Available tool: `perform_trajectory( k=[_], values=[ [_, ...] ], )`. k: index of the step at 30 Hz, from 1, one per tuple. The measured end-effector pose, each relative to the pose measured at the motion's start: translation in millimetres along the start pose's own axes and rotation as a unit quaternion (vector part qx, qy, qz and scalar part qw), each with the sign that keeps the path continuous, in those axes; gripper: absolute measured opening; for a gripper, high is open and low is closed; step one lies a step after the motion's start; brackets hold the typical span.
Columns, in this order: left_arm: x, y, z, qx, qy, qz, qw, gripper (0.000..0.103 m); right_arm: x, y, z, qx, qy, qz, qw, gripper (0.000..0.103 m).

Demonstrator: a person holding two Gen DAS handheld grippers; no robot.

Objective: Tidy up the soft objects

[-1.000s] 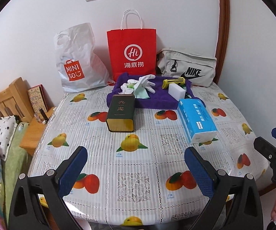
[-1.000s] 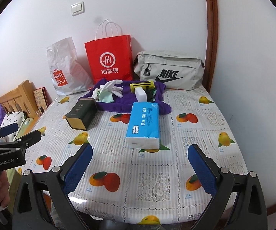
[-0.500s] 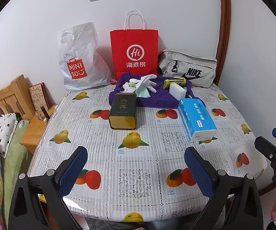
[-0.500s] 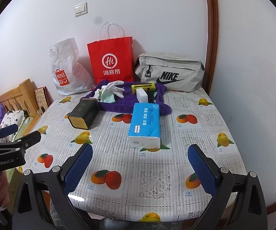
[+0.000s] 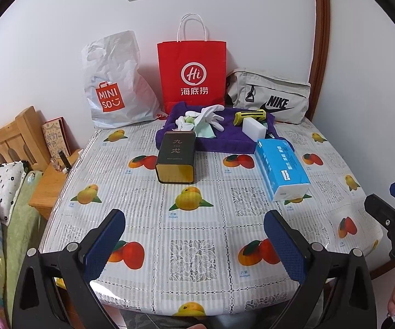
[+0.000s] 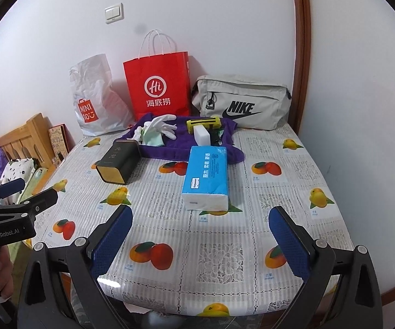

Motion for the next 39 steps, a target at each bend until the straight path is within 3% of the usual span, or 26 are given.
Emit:
perform_trajectory(
  k=[39],
  values=[
    [1.1, 2.3, 3.4, -0.001, -0.003, 0.001, 1.0, 0.102, 1.2, 3.7, 0.8, -0.003, 0.002, 0.003, 1.0, 0.099]
  ],
)
Point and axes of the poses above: each gripper's, at about its wrist camera, not at the fingertips, and x roughly the way its jaws point, z to its left, y to its underside, the point moved 7 cm from there along x, roughly the way its jaws point, and after that the axes turned 4 degrees about -x, right-handed, at the moved point
